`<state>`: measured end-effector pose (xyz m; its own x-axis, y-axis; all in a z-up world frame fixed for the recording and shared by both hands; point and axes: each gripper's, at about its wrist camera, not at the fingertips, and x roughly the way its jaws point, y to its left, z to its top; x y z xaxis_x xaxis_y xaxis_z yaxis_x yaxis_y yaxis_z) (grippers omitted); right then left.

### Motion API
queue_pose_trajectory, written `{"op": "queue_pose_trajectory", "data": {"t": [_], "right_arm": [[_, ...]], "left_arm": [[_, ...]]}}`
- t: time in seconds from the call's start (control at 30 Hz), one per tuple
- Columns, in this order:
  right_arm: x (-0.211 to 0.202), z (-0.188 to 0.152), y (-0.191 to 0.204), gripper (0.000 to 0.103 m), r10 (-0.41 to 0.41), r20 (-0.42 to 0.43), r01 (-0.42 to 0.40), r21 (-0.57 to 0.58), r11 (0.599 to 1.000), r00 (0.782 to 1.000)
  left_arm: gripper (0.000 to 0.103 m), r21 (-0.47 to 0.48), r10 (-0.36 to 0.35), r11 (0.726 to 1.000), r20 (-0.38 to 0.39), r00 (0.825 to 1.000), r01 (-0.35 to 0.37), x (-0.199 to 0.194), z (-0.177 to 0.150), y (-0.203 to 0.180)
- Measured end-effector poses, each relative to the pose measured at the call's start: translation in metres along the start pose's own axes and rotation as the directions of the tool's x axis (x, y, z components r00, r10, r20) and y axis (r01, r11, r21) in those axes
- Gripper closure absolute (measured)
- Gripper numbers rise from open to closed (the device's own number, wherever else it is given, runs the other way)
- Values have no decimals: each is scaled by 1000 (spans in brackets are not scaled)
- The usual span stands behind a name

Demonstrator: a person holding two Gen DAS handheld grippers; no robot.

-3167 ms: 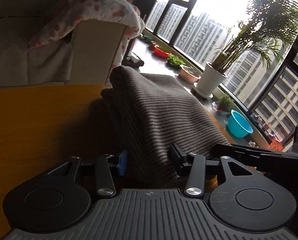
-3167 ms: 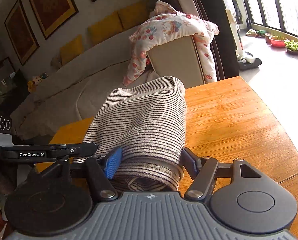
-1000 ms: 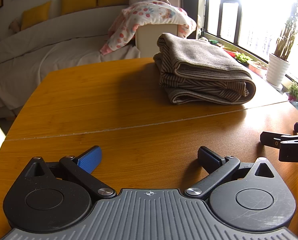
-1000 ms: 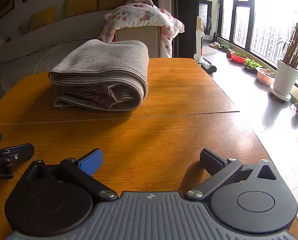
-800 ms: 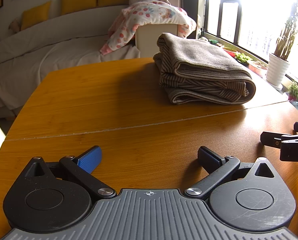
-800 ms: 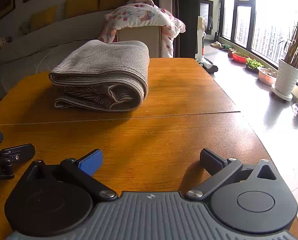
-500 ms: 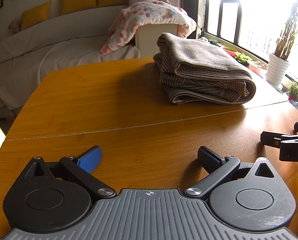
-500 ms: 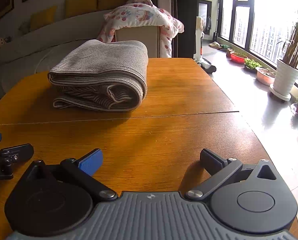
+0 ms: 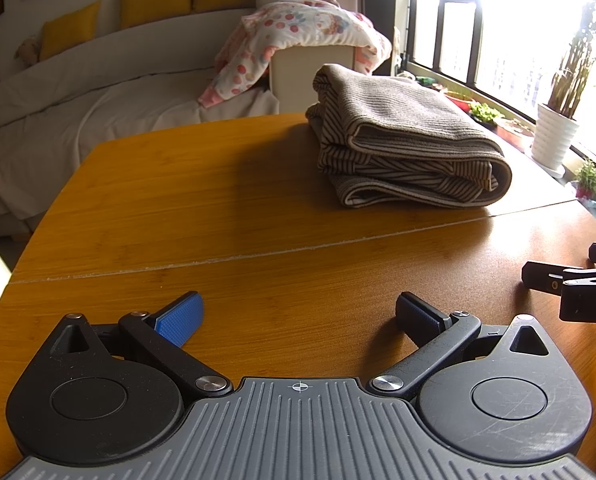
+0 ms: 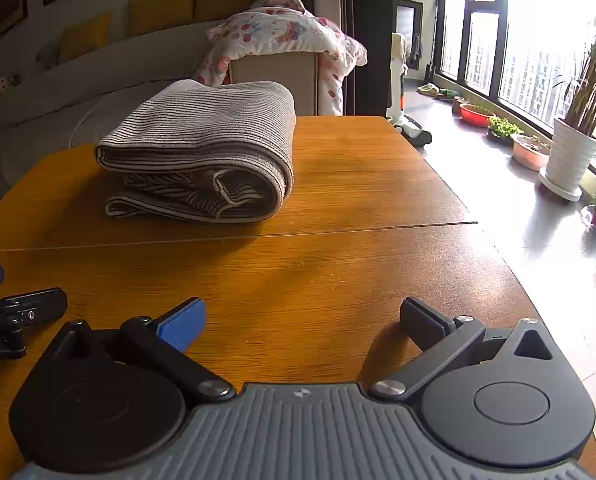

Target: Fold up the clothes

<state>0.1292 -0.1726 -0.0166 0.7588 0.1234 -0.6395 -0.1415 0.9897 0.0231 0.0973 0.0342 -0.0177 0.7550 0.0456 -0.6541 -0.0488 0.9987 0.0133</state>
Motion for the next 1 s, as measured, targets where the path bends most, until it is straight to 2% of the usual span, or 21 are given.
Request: {"op": "queue_pose_trajectory", "data": {"t": [0.23,0.43,0.67,1.0], "right_arm": [[1,2,-1,0,5,-10,-5,-5,1000,1000],[3,4,-1,0,10,-16,-10,-7,1000,1000],[2,3,-1,0,2,-11,-2,-2,1000,1000],[2,3,-2,0,-6,-9,6,5,1000,1000]], "left_arm": [[0,-10,5,1000,-11,1000,-5,1,2,-3],[0,31,-47,998,-11,999,48,2,3,-9],[0,3,-11,1000,-3,1000,11,4,4,-9],[0,-4,-4,1000,-1,1000,4,4,4,-8]]}}
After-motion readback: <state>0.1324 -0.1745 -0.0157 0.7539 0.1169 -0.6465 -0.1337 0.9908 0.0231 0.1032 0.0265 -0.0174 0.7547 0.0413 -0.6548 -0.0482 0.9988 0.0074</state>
